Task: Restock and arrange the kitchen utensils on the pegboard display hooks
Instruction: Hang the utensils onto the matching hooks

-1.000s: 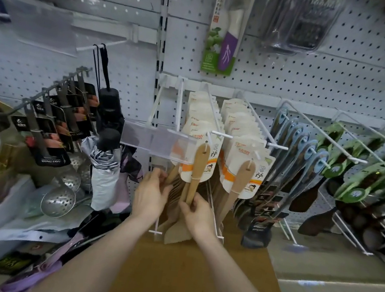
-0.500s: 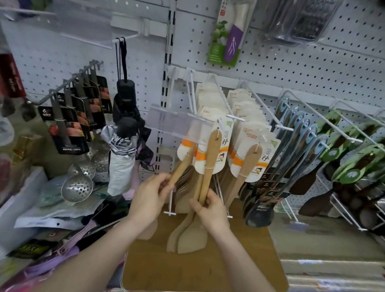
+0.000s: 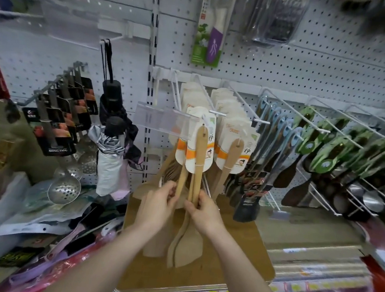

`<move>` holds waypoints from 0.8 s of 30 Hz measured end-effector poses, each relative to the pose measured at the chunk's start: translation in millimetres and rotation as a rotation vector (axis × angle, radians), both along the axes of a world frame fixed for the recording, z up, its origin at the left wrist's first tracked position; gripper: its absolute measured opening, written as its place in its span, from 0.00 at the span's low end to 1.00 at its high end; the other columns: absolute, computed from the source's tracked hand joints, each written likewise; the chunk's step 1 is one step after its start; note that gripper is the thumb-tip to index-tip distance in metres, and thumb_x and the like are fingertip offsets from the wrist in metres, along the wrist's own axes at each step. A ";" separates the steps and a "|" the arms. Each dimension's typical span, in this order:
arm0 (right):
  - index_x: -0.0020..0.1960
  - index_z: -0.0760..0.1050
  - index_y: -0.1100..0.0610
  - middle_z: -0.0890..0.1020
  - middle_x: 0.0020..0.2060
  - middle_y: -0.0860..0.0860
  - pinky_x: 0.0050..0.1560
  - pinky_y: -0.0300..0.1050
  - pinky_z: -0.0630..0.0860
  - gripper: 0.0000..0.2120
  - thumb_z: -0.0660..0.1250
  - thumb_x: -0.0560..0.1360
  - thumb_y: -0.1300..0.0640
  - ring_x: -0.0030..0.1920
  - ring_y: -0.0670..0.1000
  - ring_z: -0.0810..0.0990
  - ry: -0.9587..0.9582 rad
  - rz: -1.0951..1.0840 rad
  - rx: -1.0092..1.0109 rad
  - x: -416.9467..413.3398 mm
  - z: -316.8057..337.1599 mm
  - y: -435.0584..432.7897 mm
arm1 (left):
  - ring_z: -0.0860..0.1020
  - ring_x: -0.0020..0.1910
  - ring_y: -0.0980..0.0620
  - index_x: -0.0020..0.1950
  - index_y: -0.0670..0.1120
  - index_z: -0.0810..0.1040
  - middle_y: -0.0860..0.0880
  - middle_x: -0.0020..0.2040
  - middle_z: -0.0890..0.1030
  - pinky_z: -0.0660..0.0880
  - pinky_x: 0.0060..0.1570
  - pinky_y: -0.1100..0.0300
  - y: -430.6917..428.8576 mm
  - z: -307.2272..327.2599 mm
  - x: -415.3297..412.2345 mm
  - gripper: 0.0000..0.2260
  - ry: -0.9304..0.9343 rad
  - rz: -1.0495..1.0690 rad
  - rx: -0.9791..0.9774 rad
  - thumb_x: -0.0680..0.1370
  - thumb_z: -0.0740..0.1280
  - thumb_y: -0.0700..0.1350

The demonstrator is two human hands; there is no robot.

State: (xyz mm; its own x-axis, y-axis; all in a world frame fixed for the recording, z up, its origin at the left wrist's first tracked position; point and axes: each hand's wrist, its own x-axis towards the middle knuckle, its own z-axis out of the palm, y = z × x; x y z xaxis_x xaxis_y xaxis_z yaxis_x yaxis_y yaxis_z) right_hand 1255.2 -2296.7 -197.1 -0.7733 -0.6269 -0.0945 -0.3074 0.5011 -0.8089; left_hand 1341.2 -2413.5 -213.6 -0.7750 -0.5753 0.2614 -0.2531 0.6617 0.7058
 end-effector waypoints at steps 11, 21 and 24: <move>0.64 0.67 0.55 0.81 0.54 0.53 0.55 0.49 0.76 0.15 0.65 0.79 0.54 0.55 0.55 0.80 0.048 0.011 0.058 -12.8 4.4 -12.2 | 0.81 0.50 0.52 0.54 0.51 0.80 0.53 0.50 0.84 0.72 0.49 0.63 -11.5 -3.0 -35.9 0.08 -0.071 0.062 0.000 0.78 0.67 0.42; 0.70 0.62 0.52 0.80 0.56 0.51 0.47 0.41 0.68 0.22 0.65 0.80 0.54 0.57 0.54 0.79 0.041 -0.001 0.060 -26.3 1.1 -26.4 | 0.80 0.47 0.53 0.55 0.48 0.79 0.52 0.49 0.82 0.79 0.51 0.53 -35.7 -4.5 -28.8 0.11 0.097 0.170 -0.006 0.75 0.67 0.36; 0.71 0.63 0.52 0.80 0.56 0.51 0.48 0.41 0.69 0.22 0.65 0.79 0.55 0.56 0.54 0.79 0.011 0.003 0.044 -28.5 -1.2 -31.1 | 0.79 0.52 0.49 0.60 0.45 0.74 0.49 0.56 0.77 0.78 0.54 0.51 -48.3 -1.1 -31.2 0.14 0.127 0.227 -0.013 0.76 0.67 0.36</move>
State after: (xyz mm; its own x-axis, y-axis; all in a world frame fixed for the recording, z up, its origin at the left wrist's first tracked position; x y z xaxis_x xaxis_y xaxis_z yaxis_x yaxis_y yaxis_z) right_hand 1226.7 -2327.8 -198.3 -0.7727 -0.6246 -0.1136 -0.3178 0.5354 -0.7825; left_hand 1310.1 -2461.8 -214.7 -0.5871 -0.7267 0.3568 -0.3059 0.6072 0.7333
